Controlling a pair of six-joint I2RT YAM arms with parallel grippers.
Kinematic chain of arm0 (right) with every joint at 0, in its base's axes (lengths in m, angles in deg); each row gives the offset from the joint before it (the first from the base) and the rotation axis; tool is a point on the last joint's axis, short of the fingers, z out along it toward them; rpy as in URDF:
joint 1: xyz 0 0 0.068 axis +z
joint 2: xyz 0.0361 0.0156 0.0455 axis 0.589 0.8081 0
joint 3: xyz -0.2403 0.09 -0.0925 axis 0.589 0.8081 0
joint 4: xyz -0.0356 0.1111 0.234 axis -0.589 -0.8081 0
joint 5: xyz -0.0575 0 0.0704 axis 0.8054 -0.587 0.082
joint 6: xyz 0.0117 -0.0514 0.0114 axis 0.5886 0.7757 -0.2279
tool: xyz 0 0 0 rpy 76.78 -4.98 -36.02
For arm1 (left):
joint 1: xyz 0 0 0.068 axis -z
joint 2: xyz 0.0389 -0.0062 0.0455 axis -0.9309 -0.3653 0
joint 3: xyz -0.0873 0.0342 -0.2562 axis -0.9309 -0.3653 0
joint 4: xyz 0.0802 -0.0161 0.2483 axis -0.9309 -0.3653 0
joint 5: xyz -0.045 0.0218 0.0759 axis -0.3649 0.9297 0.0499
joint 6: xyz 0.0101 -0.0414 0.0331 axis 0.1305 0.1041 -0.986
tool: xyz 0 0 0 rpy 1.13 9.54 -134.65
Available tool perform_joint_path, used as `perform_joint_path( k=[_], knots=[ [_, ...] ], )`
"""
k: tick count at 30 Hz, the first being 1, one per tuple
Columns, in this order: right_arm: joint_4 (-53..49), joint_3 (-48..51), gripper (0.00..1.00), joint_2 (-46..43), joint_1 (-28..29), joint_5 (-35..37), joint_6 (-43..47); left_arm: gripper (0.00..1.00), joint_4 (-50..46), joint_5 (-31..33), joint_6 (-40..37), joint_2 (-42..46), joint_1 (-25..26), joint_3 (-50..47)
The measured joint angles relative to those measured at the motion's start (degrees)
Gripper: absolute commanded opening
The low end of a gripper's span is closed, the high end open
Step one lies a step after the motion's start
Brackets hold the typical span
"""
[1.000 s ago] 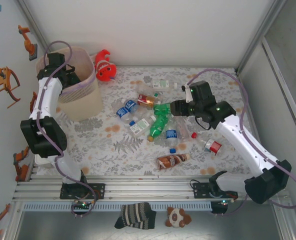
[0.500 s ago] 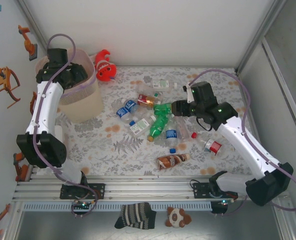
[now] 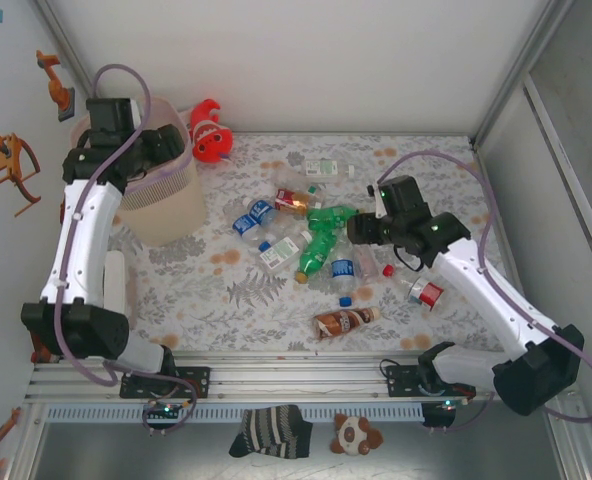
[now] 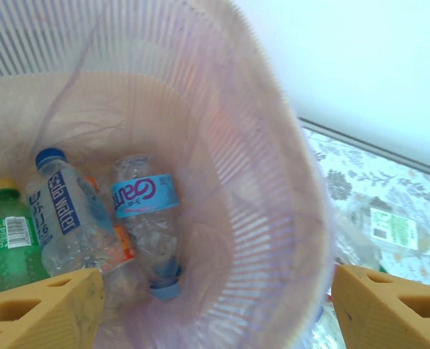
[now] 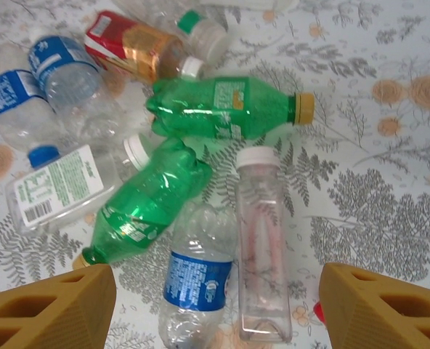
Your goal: Put the plastic bottles in the bin
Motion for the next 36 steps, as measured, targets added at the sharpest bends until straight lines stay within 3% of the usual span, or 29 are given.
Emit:
perform_joint_path(
  k=[13, 23, 30, 36],
  knots=[
    [-2.62, 11.13, 0.69, -5.68, 0.13, -1.31, -8.35, 0.82, 3.91, -5.29, -0.22, 7.19, 3.78, -8.70],
    [-2.60, 25.68, 0.68, -15.32, 4.37, -3.74, -36.79, 0.82, 7.26, -6.73, -0.35, 7.98, 5.16, -12.50],
    [-4.44, 27.34, 0.66, -10.78, 6.23, -3.61, -57.96, 0.82, 7.41, -7.80, -0.26, 7.98, 5.64, -13.75],
    [-4.09, 27.63, 0.67, -4.76, 7.67, -5.38, -69.31, 0.82, 8.22, -8.20, -0.22, 8.22, 5.64, -14.43]
  ],
)
